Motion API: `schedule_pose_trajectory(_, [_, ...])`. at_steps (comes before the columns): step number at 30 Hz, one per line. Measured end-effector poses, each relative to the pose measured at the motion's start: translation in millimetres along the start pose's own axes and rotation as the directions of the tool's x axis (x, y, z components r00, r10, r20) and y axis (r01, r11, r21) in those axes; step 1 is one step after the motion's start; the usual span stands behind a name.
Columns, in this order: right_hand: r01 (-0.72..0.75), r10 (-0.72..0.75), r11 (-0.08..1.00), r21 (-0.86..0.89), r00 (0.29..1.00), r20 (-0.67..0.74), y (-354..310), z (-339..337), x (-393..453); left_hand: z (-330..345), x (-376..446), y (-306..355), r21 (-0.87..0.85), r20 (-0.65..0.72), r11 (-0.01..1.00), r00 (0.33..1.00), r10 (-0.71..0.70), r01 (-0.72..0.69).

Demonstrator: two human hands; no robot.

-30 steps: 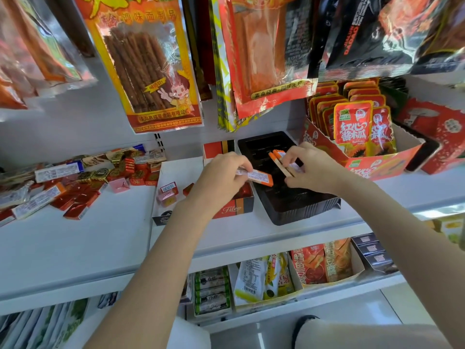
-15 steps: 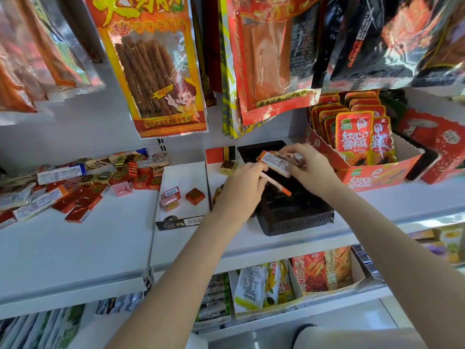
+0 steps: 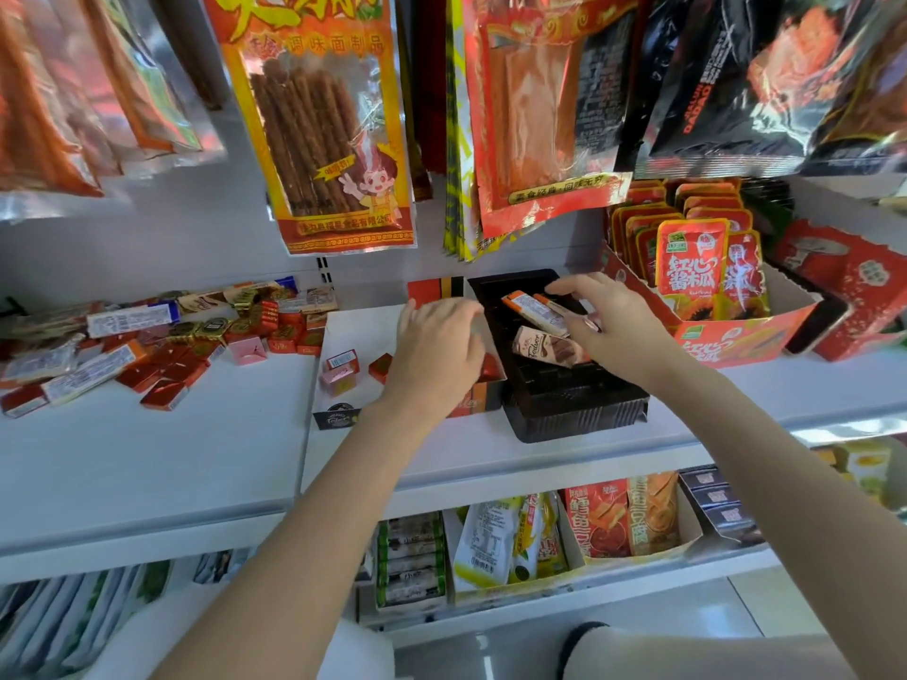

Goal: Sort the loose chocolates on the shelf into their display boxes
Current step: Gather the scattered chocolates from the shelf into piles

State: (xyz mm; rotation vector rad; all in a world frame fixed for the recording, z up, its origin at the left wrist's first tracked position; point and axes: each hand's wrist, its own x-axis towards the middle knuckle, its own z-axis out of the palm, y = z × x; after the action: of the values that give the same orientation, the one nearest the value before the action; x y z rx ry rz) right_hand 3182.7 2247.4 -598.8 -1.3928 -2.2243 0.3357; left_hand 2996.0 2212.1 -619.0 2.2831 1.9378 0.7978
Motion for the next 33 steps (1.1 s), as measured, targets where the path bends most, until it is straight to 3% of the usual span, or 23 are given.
schedule_pose_trajectory(6, [0.154,-0.17,0.972,0.178,0.982,0.078,-74,25,12,-52,-44,-56,0.059,-0.038,0.984,0.986,-0.165,0.167])
schedule_pose_trajectory(10, [0.248,-0.287,0.946,0.208,0.94,0.184,-136,65,32,-79,-78,-119,0.188,0.054,0.936,0.948,-0.314,0.299])
schedule_pose_trajectory(16, [0.404,-0.363,0.915,-0.028,0.849,0.385,-194,148,88,-100,-104,-183,0.285,0.187,0.879,0.878,-0.441,0.381])
schedule_pose_trajectory(22, [0.409,-0.274,0.879,-0.245,0.854,0.442,-198,190,123,-107,-102,-203,0.195,0.29,0.907,0.861,-0.417,0.374])
schedule_pose_trajectory(28, [0.47,-0.433,0.883,0.003,0.811,0.393,-206,174,110,-114,-107,-215,0.151,0.235,0.911,0.881,-0.411,0.385])
schedule_pose_trajectory(33, [0.363,-0.436,0.898,0.25,0.81,0.392,-212,167,94,-116,-112,-210,0.143,0.151,0.906,0.896,-0.418,0.398])
